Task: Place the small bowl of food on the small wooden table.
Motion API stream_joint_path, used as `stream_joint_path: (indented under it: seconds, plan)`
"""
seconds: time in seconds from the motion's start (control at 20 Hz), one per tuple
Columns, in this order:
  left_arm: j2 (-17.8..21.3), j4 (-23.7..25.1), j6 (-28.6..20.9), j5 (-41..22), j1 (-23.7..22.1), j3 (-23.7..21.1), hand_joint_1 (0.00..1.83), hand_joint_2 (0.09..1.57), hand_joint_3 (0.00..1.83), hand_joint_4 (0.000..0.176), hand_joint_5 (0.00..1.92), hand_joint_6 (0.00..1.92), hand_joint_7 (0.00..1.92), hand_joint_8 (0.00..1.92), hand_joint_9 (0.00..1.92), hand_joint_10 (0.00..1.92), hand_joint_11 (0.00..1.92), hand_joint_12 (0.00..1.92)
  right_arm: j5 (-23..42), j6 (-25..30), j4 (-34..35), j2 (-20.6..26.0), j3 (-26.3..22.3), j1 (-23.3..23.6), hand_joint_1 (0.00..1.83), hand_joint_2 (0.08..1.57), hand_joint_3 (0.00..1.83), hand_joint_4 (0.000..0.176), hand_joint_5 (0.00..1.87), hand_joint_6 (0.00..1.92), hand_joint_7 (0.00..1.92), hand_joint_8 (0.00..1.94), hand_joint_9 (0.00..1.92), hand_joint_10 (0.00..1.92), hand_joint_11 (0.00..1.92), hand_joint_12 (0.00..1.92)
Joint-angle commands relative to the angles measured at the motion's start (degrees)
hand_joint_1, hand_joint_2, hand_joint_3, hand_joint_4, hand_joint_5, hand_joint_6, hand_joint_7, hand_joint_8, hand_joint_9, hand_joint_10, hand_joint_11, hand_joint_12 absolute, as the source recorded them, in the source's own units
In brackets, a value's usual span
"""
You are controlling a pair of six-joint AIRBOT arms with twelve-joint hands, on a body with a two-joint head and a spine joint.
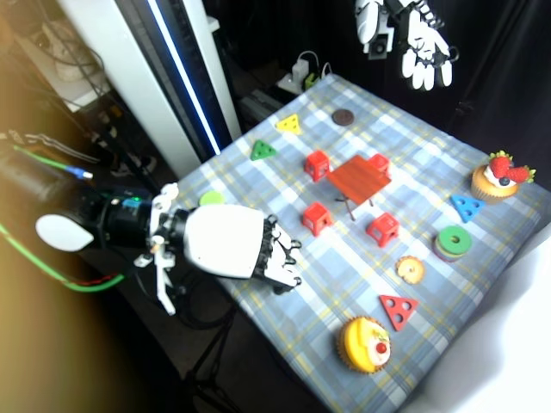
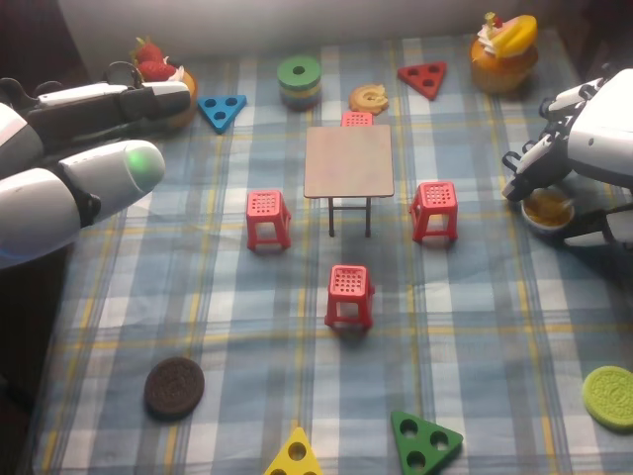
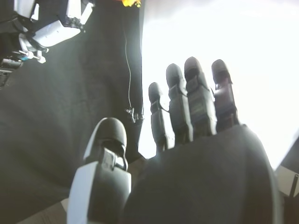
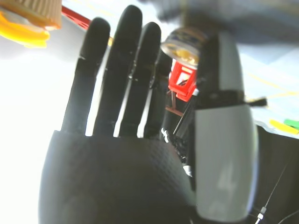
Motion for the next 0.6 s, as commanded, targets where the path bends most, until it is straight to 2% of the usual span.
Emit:
stream_joint_path:
  seconds: [0.0,0.05,0.1,0.15,0.25,0.3,0.35,0.4,0.45,0.5,0.55]
  plan:
    - [-0.2,0.2,-0.7,-6.5,-0.7,0.4,0.15,1.3,0.0,0.138,0.48,0.0,0.49,0.0,0.39,0.0,0.0,0.39,5.0,0.0,0.9,0.1,0.3,0.7,1.11,1.1,0.0,0.0,1.01,0.91,1.08,0.22,1.12,0.03,0.53,1.25]
    - [-0.2,0.2,-0.7,-6.5,-0.7,0.5,0.17,1.3,0.0,0.13,0.49,0.01,0.5,0.0,0.39,0.0,0.0,0.39,5.0,0.0,0.8,0.1,0.3,0.7,1.21,1.08,0.0,0.0,1.07,0.74,1.06,0.81,1.15,0.04,0.54,1.31]
    - [-0.2,0.2,-0.7,-6.5,-0.7,0.5,0.19,1.29,0.0,0.125,0.5,0.01,0.5,0.0,0.39,0.0,0.0,0.38,5.0,0.0,0.7,0.0,0.3,0.8,1.24,1.08,0.0,0.0,1.1,0.63,1.03,1.02,1.2,0.07,0.56,1.39]
    - [-0.2,0.2,-0.8,-6.5,-0.7,0.5,0.18,1.29,0.0,0.132,0.49,0.0,0.49,0.0,0.39,0.0,0.0,0.36,5.0,0.0,0.7,0.0,0.3,0.9,1.24,1.09,0.0,0.0,1.07,0.68,1.02,1.07,1.23,0.11,0.62,1.4]
    - [-0.3,0.2,-0.9,-6.5,-0.7,0.6,0.18,1.29,0.0,0.132,0.48,0.0,0.49,0.0,0.38,0.0,0.0,0.31,5.0,0.0,0.6,0.0,0.3,1.8,1.23,1.09,0.0,0.0,1.07,0.73,1.04,1.01,1.19,0.12,0.59,1.33]
    - [-0.3,0.2,-0.9,-6.5,-0.7,0.6,0.2,1.29,0.0,0.13,0.48,0.0,0.5,0.0,0.39,0.01,0.0,0.31,5.0,0.0,0.6,0.0,0.3,2.5,1.13,1.07,0.01,0.0,1.07,0.81,0.98,0.49,1.03,0.05,0.4,1.28]
    - [-0.3,0.2,-0.9,-6.5,-0.7,0.6,0.23,1.28,0.0,0.139,0.48,0.0,0.51,0.0,0.41,0.01,0.0,0.35,5.6,0.0,0.6,0.0,0.3,3.4,1.22,1.08,0.0,0.0,1.14,0.76,0.96,0.86,0.98,0.03,0.31,1.23]
    - [-0.3,0.2,-0.9,-6.5,-0.7,0.6,0.21,1.28,0.0,0.153,0.47,0.0,0.51,0.0,0.42,0.0,0.0,0.31,6.4,0.1,0.6,0.0,0.3,4.1,1.26,1.09,0.02,0.0,1.22,0.41,0.91,1.26,0.76,1.23,0.39,1.8]
    - [-0.3,0.2,-0.9,-6.4,-0.7,0.7,0.21,1.28,0.0,0.153,0.47,0.0,0.51,0.0,0.42,0.0,0.0,0.31,7.2,0.2,0.6,0.0,0.2,4.8,1.26,1.09,0.02,0.0,1.22,0.41,0.91,1.26,0.76,1.23,0.39,1.8]
    - [-0.3,0.1,-0.9,-6.4,-0.7,0.7,0.21,1.28,0.0,0.155,0.47,0.0,0.52,0.0,0.43,0.01,0.0,0.31,8.0,0.4,0.6,0.0,0.2,5.5,1.15,1.04,0.0,0.0,1.19,0.59,0.88,1.29,0.7,1.59,0.49,1.9]
    - [-0.4,0.1,-0.9,-6.3,-0.7,0.8,0.19,1.28,0.0,0.158,0.46,0.0,0.51,0.0,0.42,0.0,0.0,0.31,9.5,0.4,0.6,0.0,-0.1,6.5,1.1,1.05,0.0,0.08,1.14,0.72,0.89,1.24,0.72,1.61,0.52,1.9]
